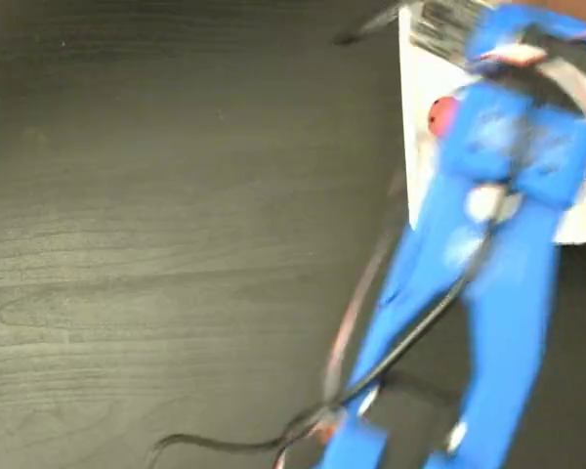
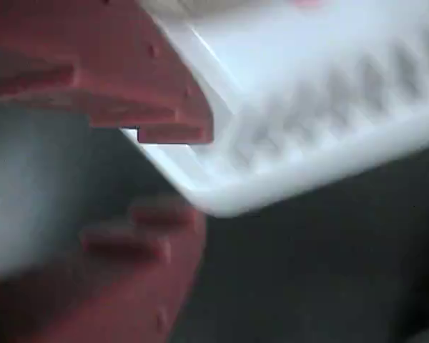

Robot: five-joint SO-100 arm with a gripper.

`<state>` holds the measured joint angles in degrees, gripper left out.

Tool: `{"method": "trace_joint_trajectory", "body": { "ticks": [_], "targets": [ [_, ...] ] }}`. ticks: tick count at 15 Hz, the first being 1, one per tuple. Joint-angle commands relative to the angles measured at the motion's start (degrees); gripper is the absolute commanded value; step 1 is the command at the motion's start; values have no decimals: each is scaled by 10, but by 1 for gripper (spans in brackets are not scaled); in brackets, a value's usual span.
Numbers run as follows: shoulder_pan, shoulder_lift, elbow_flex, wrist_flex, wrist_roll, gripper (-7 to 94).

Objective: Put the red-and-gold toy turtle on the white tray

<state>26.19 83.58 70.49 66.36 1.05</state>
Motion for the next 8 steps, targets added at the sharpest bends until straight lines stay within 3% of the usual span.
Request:
{"method": "trace_joint_trajectory", "body": {
  "ticks": [1, 4, 8],
  "targets": [
    [-71, 185, 159, -159, 43, 0],
    [-199, 353, 393, -293, 56, 0],
    [-286, 562, 623, -293, 24, 0]
  ]
}}
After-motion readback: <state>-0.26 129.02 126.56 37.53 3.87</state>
